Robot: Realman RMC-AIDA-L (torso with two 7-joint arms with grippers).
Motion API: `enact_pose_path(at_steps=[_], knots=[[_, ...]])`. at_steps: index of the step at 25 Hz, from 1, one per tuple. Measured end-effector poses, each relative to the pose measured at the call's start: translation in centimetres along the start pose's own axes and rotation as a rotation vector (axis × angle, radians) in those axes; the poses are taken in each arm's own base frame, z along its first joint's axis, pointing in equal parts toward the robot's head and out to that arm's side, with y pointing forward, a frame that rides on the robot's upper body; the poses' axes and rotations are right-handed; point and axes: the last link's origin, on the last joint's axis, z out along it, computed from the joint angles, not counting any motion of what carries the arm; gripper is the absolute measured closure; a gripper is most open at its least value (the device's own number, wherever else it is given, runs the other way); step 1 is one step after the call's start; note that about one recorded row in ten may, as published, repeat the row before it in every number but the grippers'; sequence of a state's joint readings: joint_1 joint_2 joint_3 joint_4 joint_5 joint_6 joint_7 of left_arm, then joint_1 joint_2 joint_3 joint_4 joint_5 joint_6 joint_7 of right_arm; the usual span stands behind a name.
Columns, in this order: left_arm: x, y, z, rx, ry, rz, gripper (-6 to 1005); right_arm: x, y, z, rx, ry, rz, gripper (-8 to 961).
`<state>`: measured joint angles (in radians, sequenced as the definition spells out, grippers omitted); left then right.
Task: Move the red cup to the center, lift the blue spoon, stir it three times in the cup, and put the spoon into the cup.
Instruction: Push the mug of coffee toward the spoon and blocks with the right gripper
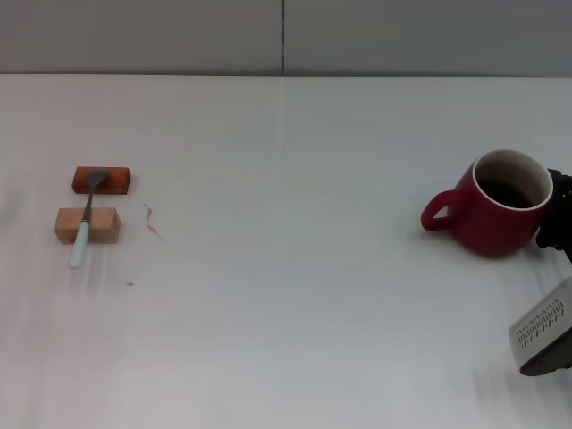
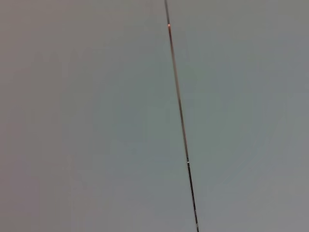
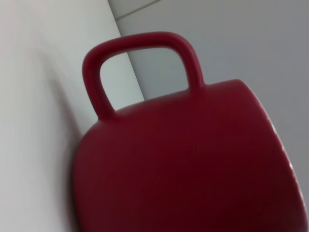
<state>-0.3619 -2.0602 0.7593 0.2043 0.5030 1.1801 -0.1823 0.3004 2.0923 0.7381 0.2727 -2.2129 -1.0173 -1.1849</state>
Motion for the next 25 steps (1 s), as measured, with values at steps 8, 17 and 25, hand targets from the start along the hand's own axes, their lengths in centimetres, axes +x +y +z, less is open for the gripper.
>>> enact_pose_path(at_steps=[8,17,25], knots=[[0.0,-0.1,-0.1,0.002,0.001,-0.012,157,-1.4,0.2,0.6,-0.013,-0.023,0.002,917],[0.1,-0.1,-0.2,0.0,0.012,-0.013,157,-3.3,0.5,1.3,-0.039,-0.065,-0.012,916],[0.3,0.0,-0.2,-0.003,0.023,-0.015,156,-4.9,0.7,1.6,-0.055,-0.106,0.004,916]])
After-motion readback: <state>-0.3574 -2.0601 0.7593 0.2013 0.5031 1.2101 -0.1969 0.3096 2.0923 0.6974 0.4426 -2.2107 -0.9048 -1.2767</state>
